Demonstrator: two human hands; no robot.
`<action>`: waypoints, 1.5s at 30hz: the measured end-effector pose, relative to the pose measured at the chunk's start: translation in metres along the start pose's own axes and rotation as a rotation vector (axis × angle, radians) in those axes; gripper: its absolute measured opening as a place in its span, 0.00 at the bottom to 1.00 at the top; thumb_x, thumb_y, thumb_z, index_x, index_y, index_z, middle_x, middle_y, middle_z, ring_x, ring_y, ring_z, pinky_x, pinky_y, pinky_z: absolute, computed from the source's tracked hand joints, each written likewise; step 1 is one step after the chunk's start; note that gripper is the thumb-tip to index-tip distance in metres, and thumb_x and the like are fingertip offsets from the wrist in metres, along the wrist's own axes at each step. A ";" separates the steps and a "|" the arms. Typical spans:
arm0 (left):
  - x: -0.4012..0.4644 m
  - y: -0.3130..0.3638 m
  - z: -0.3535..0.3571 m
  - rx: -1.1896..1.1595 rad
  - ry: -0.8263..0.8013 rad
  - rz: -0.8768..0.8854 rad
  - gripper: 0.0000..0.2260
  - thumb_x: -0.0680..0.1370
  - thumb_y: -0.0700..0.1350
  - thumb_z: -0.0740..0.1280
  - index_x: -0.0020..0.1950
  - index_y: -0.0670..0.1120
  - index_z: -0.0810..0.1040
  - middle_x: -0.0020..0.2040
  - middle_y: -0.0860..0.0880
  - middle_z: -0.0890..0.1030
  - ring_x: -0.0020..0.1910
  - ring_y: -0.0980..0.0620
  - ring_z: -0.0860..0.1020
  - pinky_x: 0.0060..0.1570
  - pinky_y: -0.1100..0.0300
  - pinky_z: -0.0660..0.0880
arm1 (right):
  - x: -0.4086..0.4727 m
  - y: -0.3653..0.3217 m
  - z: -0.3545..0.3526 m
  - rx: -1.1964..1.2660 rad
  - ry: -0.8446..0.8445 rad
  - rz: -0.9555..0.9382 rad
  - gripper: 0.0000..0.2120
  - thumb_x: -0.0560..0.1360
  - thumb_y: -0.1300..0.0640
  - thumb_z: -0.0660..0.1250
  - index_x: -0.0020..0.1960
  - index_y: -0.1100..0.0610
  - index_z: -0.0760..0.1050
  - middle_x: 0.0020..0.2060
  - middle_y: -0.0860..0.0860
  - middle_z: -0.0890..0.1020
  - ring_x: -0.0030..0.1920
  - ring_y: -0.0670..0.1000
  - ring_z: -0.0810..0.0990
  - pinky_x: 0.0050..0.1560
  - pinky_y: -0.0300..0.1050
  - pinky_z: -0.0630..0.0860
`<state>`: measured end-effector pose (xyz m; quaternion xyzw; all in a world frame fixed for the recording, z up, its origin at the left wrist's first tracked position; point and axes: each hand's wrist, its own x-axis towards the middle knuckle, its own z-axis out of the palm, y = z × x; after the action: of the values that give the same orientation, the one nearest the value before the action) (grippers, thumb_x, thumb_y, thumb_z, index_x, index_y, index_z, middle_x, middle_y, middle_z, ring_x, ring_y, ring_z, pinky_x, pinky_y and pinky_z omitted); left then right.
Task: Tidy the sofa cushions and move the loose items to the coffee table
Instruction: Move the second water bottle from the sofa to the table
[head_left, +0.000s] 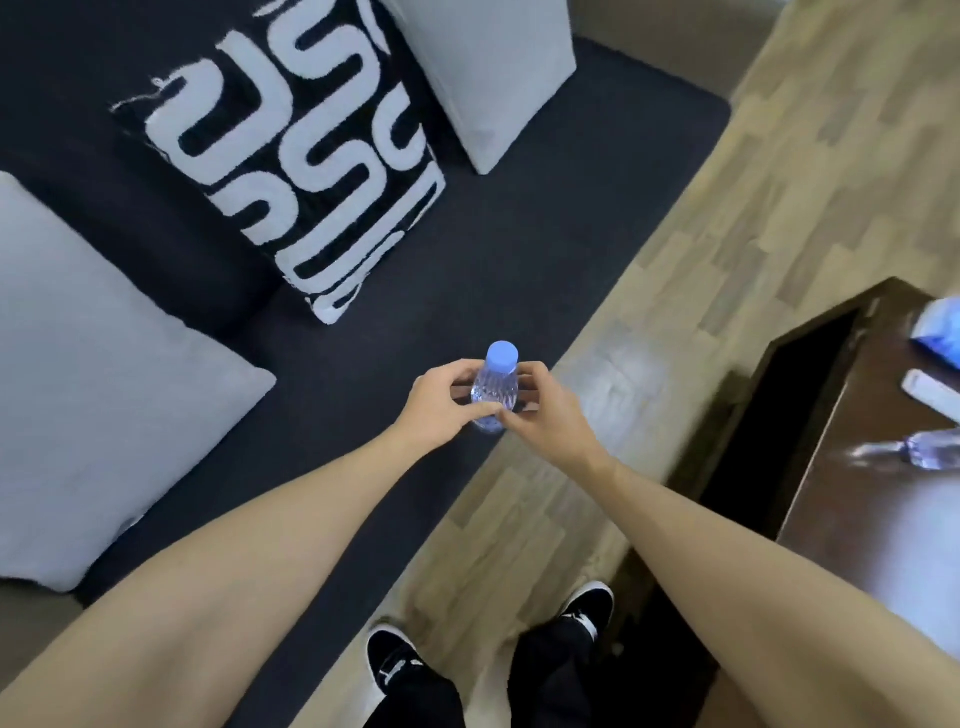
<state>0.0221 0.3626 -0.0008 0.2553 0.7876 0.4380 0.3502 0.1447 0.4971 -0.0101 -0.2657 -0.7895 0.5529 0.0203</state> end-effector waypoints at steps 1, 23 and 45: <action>0.010 0.014 0.022 -0.007 -0.042 0.007 0.21 0.68 0.44 0.79 0.59 0.53 0.80 0.50 0.59 0.84 0.51 0.65 0.82 0.52 0.72 0.75 | -0.007 0.009 -0.023 0.012 0.049 0.018 0.25 0.66 0.41 0.73 0.59 0.47 0.70 0.50 0.36 0.81 0.52 0.37 0.81 0.51 0.39 0.80; 0.064 0.200 0.511 0.194 -0.670 0.179 0.29 0.64 0.36 0.79 0.64 0.44 0.78 0.57 0.46 0.84 0.56 0.47 0.82 0.62 0.49 0.77 | -0.232 0.239 -0.353 0.170 0.812 0.503 0.19 0.70 0.62 0.73 0.57 0.52 0.71 0.47 0.42 0.83 0.46 0.33 0.79 0.40 0.24 0.71; 0.069 0.190 0.585 0.378 -0.712 0.233 0.26 0.70 0.38 0.77 0.66 0.45 0.76 0.59 0.45 0.83 0.55 0.51 0.81 0.45 0.79 0.72 | -0.240 0.318 -0.372 0.196 0.832 0.610 0.22 0.72 0.64 0.71 0.61 0.51 0.67 0.50 0.46 0.81 0.47 0.41 0.80 0.42 0.25 0.71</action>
<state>0.4507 0.8024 -0.0751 0.5379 0.6497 0.2071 0.4956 0.5980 0.7904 -0.0843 -0.6773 -0.5460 0.4528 0.1951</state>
